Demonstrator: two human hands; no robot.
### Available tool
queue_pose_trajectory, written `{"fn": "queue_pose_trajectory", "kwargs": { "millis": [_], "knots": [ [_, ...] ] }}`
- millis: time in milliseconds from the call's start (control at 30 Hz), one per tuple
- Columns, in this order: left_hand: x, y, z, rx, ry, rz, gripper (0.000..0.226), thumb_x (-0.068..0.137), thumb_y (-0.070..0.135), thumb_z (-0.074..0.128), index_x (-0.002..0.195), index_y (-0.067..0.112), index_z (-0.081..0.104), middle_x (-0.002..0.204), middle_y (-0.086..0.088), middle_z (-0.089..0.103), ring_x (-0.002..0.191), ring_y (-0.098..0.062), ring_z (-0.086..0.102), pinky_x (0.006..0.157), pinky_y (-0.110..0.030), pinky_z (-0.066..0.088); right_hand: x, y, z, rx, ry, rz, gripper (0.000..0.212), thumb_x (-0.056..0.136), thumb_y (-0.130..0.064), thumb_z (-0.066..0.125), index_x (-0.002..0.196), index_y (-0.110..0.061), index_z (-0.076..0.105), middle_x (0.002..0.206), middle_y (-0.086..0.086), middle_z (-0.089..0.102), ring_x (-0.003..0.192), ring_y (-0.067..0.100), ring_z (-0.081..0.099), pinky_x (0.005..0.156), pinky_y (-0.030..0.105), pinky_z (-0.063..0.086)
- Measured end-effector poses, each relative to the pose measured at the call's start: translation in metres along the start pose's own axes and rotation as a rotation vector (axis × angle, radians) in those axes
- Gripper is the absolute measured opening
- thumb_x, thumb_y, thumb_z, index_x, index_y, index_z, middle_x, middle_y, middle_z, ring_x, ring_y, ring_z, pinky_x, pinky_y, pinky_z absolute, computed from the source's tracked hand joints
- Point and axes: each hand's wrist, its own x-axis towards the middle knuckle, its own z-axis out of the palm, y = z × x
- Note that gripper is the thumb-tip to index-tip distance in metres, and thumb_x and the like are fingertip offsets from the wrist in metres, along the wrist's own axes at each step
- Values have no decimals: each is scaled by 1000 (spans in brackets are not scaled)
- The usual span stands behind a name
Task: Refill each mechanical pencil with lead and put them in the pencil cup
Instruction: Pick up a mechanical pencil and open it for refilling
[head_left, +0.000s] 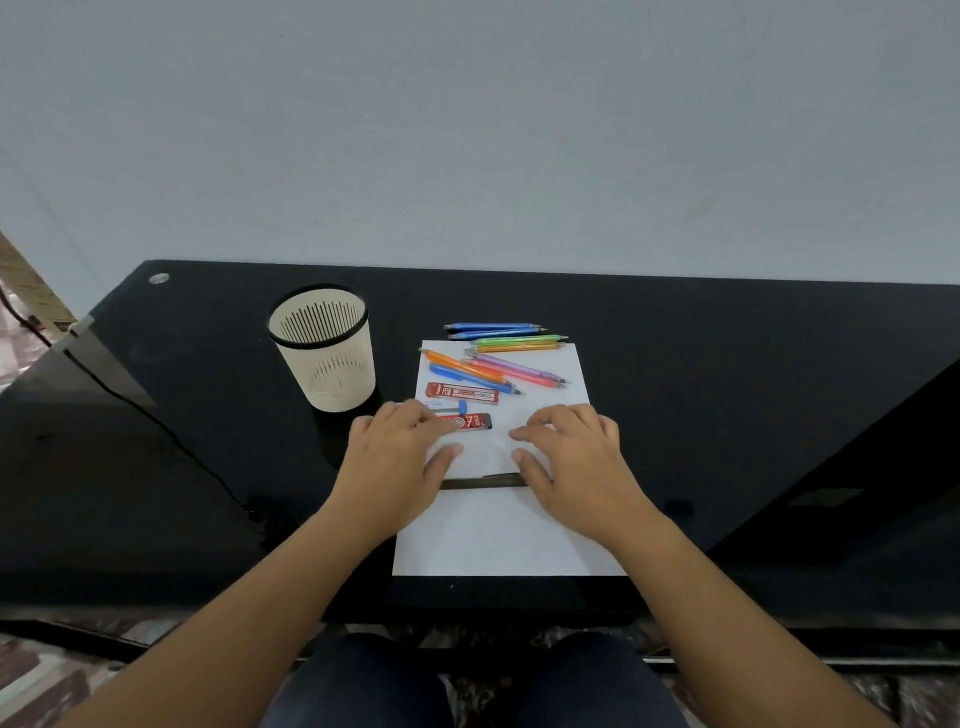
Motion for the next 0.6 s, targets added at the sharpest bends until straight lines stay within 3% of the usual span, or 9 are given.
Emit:
{"fn": "queue_pose_trajectory", "kwargs": {
  "millis": [167, 267, 433, 600],
  "knots": [
    [36, -15, -12, 66, -201, -69, 38, 99, 34, 49, 136, 31, 52, 126, 7, 55, 109, -10, 47, 98, -27, 42, 20, 1, -11, 23, -138, -5, 37, 91, -50, 51, 125, -37, 55, 131, -14, 46, 125, 10, 33, 108, 40, 22],
    [43, -21, -12, 101, -287, -55, 40, 97, 39, 50, 136, 31, 52, 124, 8, 56, 106, -9, 47, 95, -27, 44, 19, 0, -8, 49, -245, -75, 40, 87, -53, 56, 122, -36, 58, 122, -15, 49, 117, 8, 36, 104, 35, 28],
    [43, -18, -5, 133, -286, 4, 46, 95, 48, 50, 139, 33, 49, 125, 9, 54, 107, -9, 46, 90, -22, 42, 12, 4, 3, 106, -193, -120, 29, 88, -47, 57, 113, -35, 65, 110, -17, 52, 106, 3, 37, 98, 31, 34],
    [43, -14, -1, 174, -284, 16, 46, 97, 49, 46, 140, 32, 48, 131, 7, 52, 113, -10, 44, 95, -24, 42, 9, 10, 1, 71, -177, -111, 30, 87, -51, 56, 111, -36, 65, 112, -20, 51, 108, 2, 37, 99, 30, 29]
  ]
}}
